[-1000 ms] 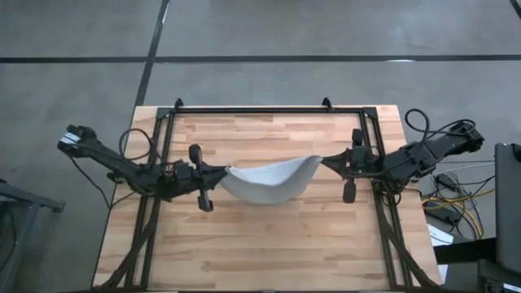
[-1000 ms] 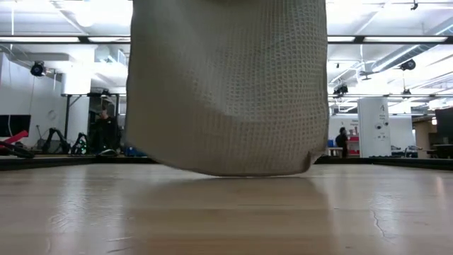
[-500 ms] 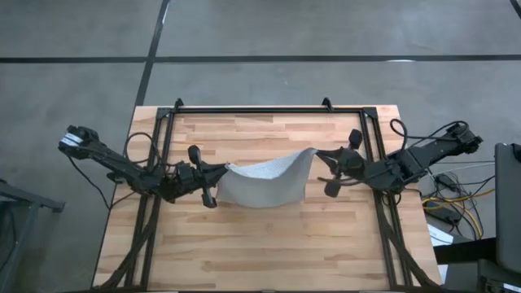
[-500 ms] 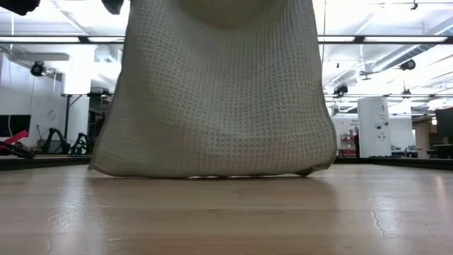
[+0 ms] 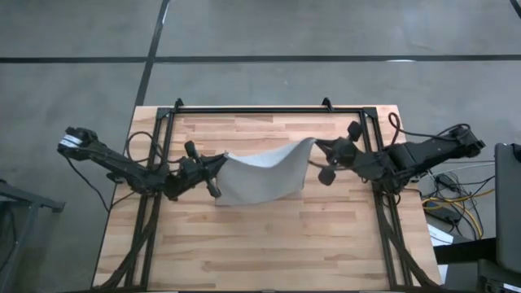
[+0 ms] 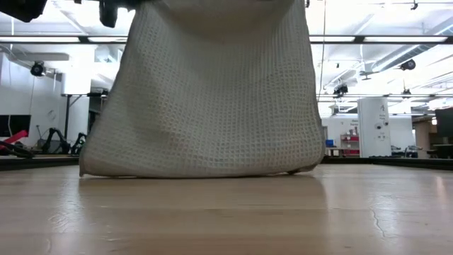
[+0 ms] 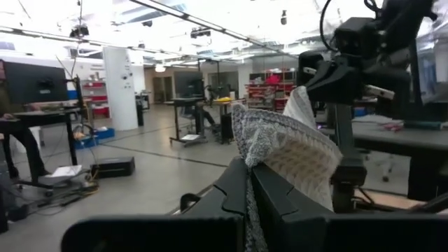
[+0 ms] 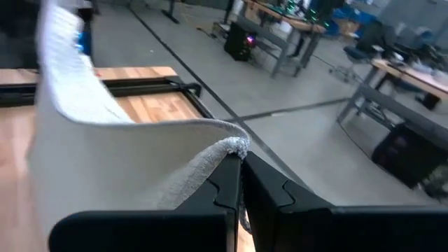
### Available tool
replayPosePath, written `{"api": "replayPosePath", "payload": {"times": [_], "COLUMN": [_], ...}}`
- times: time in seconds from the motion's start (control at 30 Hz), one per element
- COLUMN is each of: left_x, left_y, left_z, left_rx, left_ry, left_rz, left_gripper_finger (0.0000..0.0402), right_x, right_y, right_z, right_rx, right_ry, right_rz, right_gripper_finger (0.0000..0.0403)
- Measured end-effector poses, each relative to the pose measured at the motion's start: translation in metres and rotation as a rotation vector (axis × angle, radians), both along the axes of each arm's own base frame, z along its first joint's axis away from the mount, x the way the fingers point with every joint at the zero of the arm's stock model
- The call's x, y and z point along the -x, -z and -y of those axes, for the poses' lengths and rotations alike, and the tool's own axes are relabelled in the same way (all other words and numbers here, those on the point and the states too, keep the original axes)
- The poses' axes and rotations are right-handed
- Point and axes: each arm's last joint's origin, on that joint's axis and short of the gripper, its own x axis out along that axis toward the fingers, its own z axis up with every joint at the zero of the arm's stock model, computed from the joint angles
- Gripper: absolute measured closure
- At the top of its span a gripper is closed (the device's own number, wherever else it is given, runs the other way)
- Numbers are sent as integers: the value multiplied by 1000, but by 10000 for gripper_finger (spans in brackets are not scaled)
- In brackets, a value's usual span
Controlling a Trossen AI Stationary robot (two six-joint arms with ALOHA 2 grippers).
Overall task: Roll towel
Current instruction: Fold the gray towel on the table
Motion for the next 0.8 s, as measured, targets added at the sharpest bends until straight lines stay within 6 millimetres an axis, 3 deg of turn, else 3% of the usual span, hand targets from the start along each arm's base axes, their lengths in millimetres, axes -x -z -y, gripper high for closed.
{"api": "replayPosePath", "payload": {"times": [0.53,0.8], "left_x": [-8,-13], "left_y": [13,25], "left_z": [-13,-24], "left_rx": [24,80], "left_ry": [-60,-104], "left_rz": [-90,-152], "left_gripper_finger": [395,395], "right_x": [-18,-22], "right_y": [39,43], "right_z": [14,26], "right_rx": [-84,-99], "right_ry": [110,146], "right_rz": [-80,-91], "right_gripper_finger": [394,394]}}
